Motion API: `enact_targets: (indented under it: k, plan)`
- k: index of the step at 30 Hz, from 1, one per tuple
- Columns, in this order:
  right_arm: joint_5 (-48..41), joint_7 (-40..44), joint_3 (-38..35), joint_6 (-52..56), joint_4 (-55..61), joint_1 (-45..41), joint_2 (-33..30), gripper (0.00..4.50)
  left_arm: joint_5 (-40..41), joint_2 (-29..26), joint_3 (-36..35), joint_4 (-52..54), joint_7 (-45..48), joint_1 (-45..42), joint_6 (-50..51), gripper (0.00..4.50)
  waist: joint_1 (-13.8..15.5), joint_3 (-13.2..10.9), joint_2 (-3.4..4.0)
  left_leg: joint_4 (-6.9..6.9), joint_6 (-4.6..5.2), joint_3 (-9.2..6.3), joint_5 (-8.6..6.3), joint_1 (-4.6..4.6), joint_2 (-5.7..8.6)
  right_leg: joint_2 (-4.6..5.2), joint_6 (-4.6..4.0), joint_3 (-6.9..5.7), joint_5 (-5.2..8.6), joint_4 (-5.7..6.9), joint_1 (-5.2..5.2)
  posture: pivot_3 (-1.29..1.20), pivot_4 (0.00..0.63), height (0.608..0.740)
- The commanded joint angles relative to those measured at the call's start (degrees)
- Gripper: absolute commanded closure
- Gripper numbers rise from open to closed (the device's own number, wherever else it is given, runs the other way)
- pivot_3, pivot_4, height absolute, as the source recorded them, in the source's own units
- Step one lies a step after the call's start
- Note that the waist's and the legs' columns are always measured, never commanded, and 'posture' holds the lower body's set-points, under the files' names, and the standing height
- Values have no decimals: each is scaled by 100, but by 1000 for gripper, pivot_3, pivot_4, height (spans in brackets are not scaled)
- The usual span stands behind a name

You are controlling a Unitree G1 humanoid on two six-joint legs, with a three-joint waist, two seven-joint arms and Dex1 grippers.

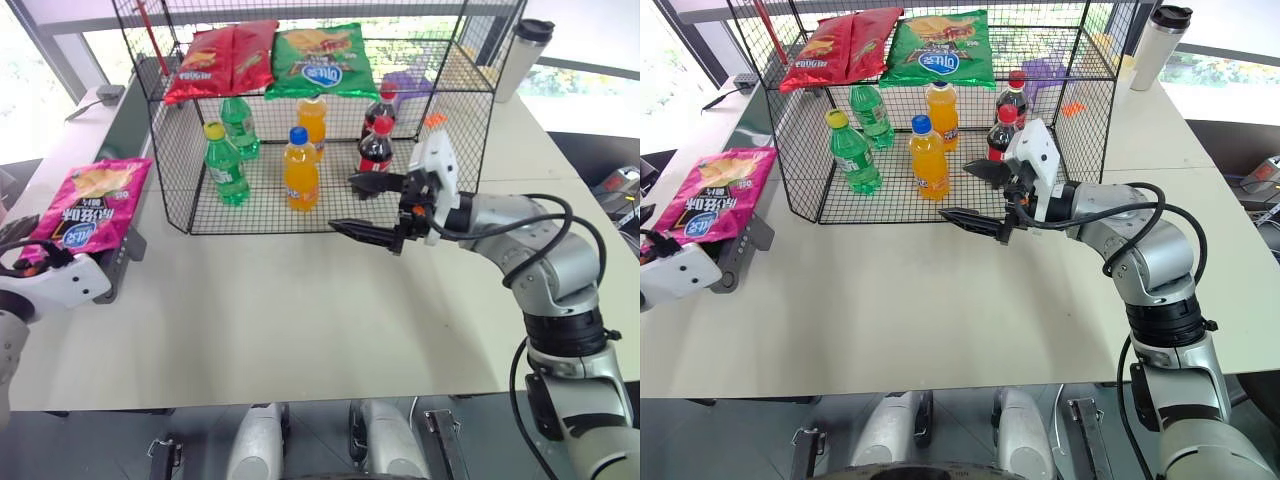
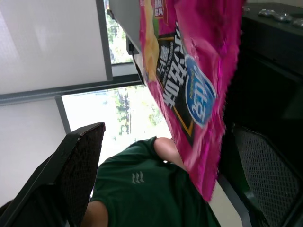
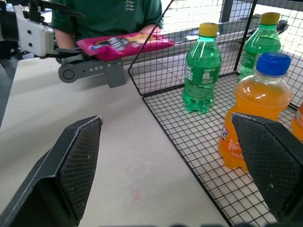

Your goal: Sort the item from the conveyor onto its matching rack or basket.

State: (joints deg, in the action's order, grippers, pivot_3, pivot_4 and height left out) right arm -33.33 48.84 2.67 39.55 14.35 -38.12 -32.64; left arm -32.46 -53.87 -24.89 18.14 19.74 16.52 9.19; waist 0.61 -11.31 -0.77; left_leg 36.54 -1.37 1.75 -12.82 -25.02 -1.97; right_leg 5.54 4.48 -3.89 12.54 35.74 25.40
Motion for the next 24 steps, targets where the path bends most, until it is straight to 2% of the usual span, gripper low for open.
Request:
enact_targets:
  k: [1,6,7,9,17,24]
  plan:
    - [-8,-60,-175,-97,225,15,-33,0,-157,36,154,-90,-84,-210,-37,38,2,0,0,6,0,0,0,0,0,0,0,0,0,7,0,0,150,740]
    - [22,-114,-183,-115,245,43,-37,0,-191,68,412,-299,-92,-509,-57,38,6,0,0,41,0,-4,0,0,-5,-1,-1,0,1,40,0,0,150,740]
    - [36,-125,-186,-121,246,51,-37,0,-188,67,434,-322,-87,-544,-52,280,7,0,1,46,0,-4,0,0,-6,-1,-2,0,1,42,-2,0,150,740]
    - [55,-152,-181,-126,253,58,-33,0,-185,55,449,-365,-75,-581,-55,871,3,0,0,51,0,-5,0,1,-7,-1,-5,0,0,41,-4,0,150,740]
    - [75,-232,-162,-161,264,109,11,0,-345,13,573,-517,-177,-848,82,4464,6,0,0,53,0,-4,0,1,-6,-1,-3,0,-1,42,-6,0,150,740]
    - [96,-240,-121,-203,243,148,30,0,-302,10,613,-476,-62,-1092,112,4464,4,0,0,53,0,-4,0,1,-7,-2,-2,0,-2,42,-6,0,150,740]
